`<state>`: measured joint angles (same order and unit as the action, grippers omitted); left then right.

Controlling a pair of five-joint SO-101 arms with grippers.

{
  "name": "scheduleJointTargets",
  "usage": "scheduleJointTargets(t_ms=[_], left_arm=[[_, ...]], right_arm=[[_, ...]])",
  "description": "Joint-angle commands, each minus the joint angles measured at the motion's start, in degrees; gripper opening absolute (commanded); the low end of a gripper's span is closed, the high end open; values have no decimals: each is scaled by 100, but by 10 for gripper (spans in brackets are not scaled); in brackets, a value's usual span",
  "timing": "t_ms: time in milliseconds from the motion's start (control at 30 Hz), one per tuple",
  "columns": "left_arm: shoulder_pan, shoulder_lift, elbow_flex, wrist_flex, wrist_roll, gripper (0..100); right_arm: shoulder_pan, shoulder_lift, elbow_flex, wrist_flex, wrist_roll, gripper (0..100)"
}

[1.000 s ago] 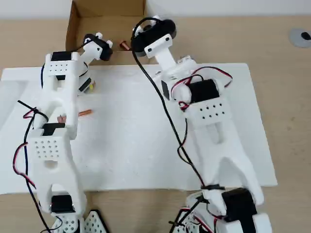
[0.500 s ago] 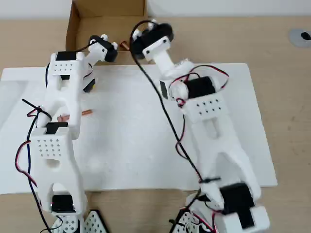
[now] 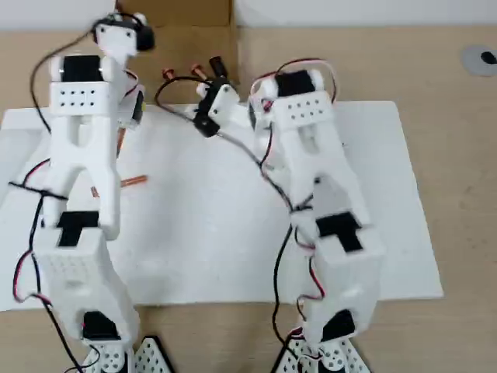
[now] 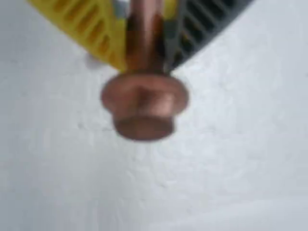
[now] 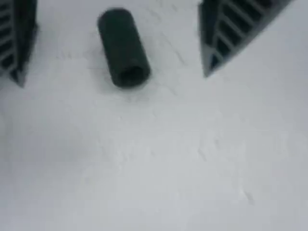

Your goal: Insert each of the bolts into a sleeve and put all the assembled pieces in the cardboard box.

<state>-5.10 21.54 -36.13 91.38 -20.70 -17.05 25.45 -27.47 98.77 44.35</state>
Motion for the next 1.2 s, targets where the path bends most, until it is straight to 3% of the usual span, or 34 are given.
scheduleJointTargets(t_ms=[0,133,400,533,833,1167], left_arm=[[-211,-1191,290,35,519,17],[-396,-2387,1538,-334,853,17],[-440,-6334,5996,-2629,1046,13],[-448,-7837,7437,-3174,1073,13],[-484,-8945,8431,-3130,1073,12],[-475,-10079,8440,-2207,1037,12]], right_arm=[[549,418,-1130,369,334,276],[927,435,-725,369,703,276],[1174,435,-145,360,958,274],[1209,470,-136,360,1134,275],[1262,549,356,334,1301,277],[1253,1112,303,316,1336,277]])
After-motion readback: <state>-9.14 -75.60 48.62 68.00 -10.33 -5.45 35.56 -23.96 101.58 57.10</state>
